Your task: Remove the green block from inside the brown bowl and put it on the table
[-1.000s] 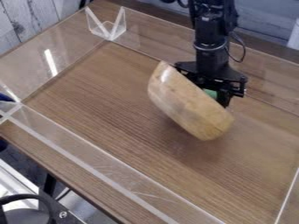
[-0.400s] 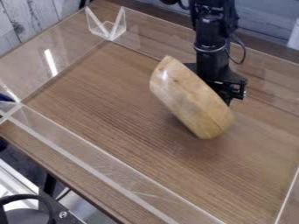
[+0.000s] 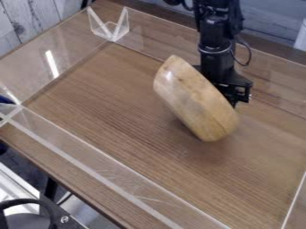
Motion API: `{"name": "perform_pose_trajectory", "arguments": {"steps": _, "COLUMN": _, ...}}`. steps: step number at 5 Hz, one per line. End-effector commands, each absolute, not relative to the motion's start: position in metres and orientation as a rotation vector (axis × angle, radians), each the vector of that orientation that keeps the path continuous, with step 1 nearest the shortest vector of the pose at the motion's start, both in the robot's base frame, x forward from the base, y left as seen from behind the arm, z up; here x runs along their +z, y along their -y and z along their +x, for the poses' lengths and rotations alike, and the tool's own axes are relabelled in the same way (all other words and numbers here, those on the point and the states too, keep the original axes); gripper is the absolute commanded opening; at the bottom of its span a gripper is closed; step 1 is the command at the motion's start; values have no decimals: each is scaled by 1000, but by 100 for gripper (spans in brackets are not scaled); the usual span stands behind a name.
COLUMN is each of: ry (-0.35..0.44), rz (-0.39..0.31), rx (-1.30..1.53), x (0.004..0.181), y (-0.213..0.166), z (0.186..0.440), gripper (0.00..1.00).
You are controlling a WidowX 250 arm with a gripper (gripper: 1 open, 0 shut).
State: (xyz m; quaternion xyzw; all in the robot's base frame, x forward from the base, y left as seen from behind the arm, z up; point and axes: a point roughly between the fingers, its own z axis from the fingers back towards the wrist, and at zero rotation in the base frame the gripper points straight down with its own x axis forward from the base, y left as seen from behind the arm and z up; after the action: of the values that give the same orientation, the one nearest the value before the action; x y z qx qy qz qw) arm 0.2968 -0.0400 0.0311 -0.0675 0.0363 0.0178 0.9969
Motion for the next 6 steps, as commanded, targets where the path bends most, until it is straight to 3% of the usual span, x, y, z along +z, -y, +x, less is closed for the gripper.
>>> {"name": "perform_pose_trajectory", "arguments": {"steps": 1, "ry": -96, "rz": -135, "rx": 42, "x": 27, "y": 36, "z": 293, "gripper": 0}}
{"name": "perform_pose_trajectory", "arguments": {"steps": 6, "ry": -99, "rz": -148, "rx": 57, "x": 30, "y": 24, "z": 289, "gripper": 0}}
